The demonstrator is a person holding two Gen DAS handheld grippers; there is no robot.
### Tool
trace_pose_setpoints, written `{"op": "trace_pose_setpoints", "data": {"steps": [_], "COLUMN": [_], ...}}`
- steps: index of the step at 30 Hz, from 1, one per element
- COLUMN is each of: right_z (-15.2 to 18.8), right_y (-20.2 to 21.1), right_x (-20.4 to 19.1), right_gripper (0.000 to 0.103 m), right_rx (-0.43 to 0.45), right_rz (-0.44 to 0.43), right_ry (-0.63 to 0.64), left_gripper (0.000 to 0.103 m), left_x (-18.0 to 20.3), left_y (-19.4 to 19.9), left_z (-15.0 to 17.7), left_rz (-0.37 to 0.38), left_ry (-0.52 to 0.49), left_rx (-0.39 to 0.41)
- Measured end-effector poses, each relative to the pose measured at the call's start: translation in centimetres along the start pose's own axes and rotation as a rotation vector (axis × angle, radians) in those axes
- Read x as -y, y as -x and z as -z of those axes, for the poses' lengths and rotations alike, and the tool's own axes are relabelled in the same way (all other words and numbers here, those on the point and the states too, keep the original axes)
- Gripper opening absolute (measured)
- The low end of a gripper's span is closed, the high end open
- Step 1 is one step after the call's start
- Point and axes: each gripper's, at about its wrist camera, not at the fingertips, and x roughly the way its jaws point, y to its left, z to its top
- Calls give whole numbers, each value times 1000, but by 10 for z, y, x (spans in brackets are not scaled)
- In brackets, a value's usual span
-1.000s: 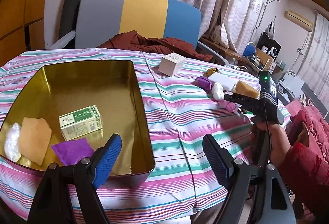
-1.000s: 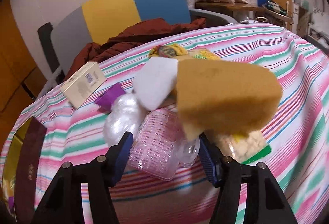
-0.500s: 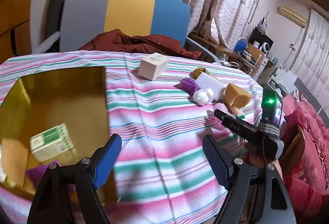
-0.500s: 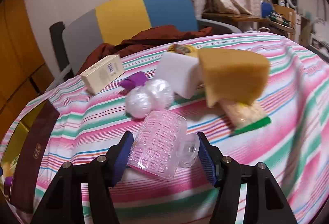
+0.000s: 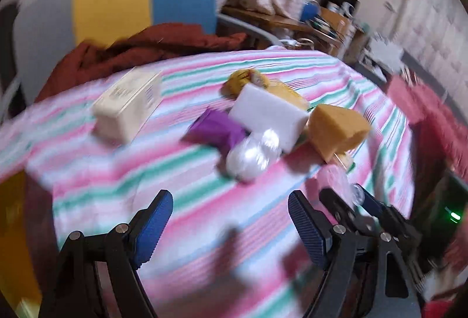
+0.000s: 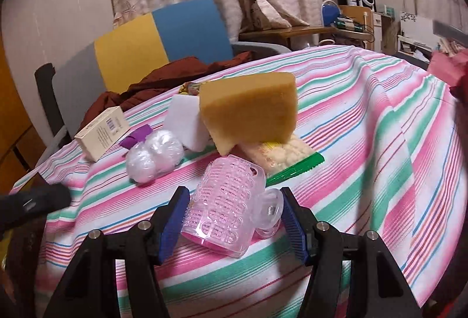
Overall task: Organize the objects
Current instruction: 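Grasp the pink hair curler with the right gripper, then grasp the white plastic-wrapped ball with the left gripper while the right holds the curler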
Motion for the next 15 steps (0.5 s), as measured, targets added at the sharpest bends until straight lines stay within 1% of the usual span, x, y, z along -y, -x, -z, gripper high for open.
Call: {"op": "trace_pose_setpoints", "data": {"steps": [3,5,8,11,13,14,15], "right_z": [0,-1,-1,1,2,2,2], "right_y": [-1,-1,-2,-1,-1,-1,-1], "right_x": [3,4,3,5,7,7,7], "right_gripper": [63,63,63,65,65,65,65], "right_rx": [8,11,15,15,14,14,15], "right_rz": [-13,-21,-21,-26,-30,-31,-32], "right_ry": [-12,-20,-20,-25,-30,-30,-31], "left_gripper": [83,82,76,65,55,55,48], "left_x": [8,6,5,11,14,14,14], "left_y": [-27,-40,-55,-65,-75,-75,-73], "left_z": [-16,-21,-26,-24,-19,-16,-16], "left_rz": [-31,-54,-41,-24,-21,-18,-17], "left_ry": [-83,-93,-114,-152,-167,-164,-161], "left_rx": [-14,-25,-19,-20,-42,-29,-20]}}
